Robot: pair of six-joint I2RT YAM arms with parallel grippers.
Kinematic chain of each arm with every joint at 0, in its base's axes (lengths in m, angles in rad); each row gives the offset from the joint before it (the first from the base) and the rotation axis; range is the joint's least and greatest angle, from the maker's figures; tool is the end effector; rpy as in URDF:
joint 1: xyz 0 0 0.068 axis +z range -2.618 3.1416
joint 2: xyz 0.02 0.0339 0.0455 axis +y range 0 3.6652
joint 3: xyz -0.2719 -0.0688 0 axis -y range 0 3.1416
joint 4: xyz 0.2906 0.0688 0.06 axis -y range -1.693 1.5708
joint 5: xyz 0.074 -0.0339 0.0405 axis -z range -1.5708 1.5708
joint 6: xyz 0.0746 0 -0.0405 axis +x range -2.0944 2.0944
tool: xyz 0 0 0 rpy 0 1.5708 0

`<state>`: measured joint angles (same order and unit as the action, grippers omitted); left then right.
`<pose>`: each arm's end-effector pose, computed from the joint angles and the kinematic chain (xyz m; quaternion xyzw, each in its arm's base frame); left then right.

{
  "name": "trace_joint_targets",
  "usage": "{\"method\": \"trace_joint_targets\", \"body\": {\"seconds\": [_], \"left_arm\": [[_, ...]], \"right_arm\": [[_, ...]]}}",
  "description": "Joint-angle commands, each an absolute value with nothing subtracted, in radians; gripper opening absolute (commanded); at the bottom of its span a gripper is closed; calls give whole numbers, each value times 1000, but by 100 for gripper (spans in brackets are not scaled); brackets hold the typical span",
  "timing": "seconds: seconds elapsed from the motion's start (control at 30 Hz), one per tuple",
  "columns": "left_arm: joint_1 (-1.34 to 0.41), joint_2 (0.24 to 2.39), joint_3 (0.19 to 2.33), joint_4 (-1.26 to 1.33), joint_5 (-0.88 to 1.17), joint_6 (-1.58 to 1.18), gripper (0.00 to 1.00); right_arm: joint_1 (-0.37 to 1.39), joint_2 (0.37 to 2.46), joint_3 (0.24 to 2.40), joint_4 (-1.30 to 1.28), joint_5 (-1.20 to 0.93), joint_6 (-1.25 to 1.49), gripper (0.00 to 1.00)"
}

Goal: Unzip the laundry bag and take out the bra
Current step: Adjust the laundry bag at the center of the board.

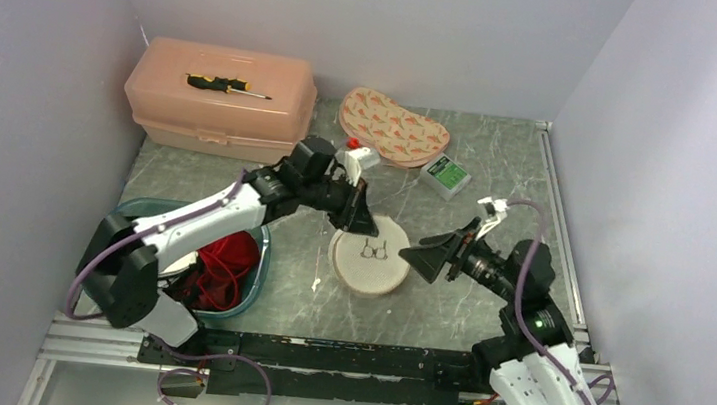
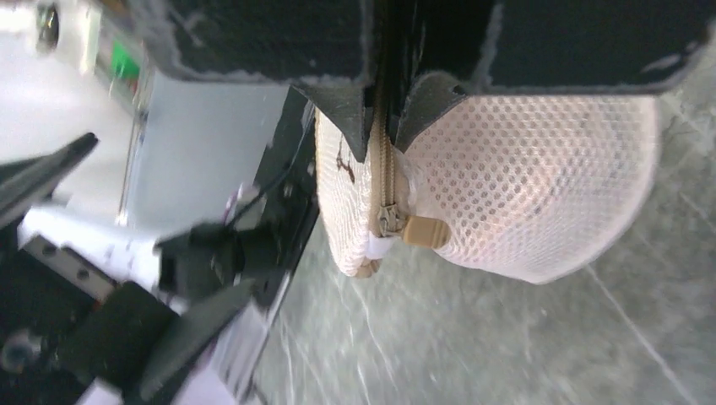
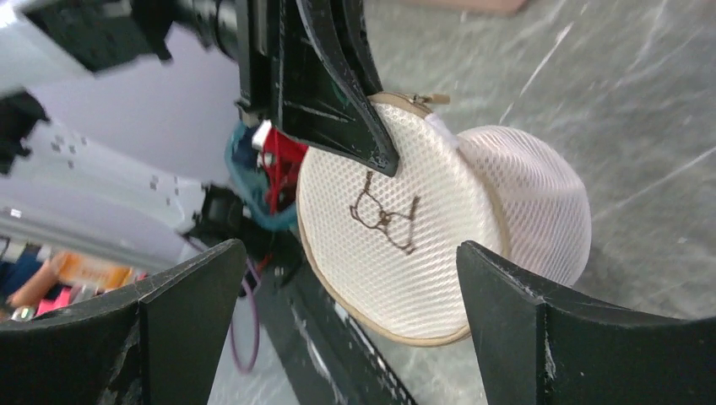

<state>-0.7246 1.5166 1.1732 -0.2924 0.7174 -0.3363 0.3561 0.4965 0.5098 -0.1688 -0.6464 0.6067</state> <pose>0.2699 -0.3044 0.2663 0.3165 0.7897 -0.4838 0.2054 0.1743 0.1128 0.2862 -0.1148 0.7407 0.4993 0.4346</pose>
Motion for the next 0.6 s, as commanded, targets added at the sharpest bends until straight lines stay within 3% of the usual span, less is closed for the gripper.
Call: {"method": "trace_joint_targets", "body": {"seconds": [0.0, 0.17, 0.57], "left_arm": [[-720, 1372, 1040, 161, 436, -789, 3], [-762, 1258, 845, 451, 99, -1093, 3], [-1033, 1241, 658, 732, -584, -1215, 3]], "right_arm": [[361, 410, 576, -199, -427, 695, 100], [360, 313, 513, -138, -316, 845, 100], [361, 285, 269, 29, -242, 1144, 84]]}}
